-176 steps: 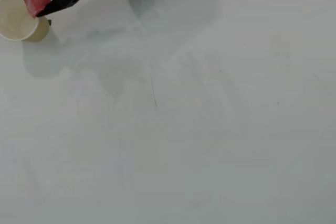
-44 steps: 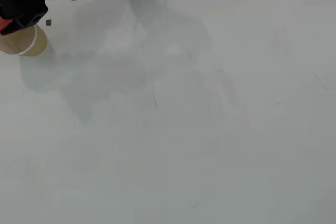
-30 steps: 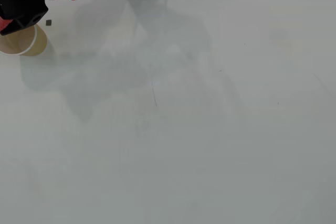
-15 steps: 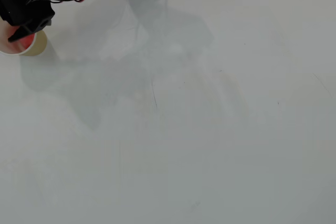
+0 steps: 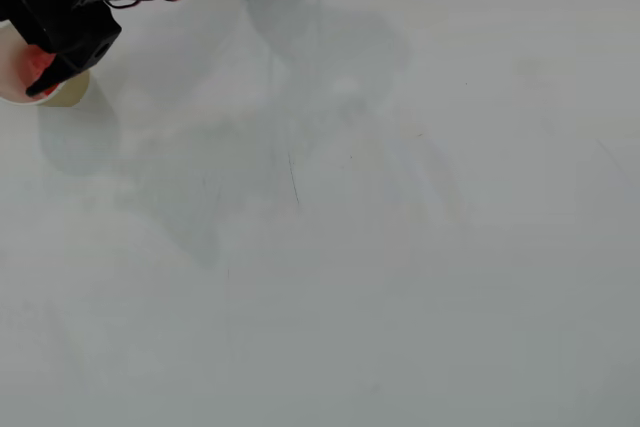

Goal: Pick up the cube and drop it in the cup.

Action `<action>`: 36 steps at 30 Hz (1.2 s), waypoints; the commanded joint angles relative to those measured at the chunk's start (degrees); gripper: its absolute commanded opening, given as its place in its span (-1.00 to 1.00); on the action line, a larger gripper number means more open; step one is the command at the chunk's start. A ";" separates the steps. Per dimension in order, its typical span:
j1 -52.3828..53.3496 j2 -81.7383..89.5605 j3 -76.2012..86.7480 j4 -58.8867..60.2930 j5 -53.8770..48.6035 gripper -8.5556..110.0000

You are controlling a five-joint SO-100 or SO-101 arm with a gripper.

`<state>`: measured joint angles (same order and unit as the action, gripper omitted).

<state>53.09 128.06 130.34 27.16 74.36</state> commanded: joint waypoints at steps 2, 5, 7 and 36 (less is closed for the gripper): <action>-0.62 5.54 -4.57 -0.18 -0.62 -0.32; -0.97 6.06 -4.57 -0.18 -0.62 -0.30; -1.32 6.15 -4.48 -0.18 -0.62 -0.30; -28.92 17.05 4.92 7.38 0.00 -0.68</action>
<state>27.60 140.45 136.14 34.72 74.36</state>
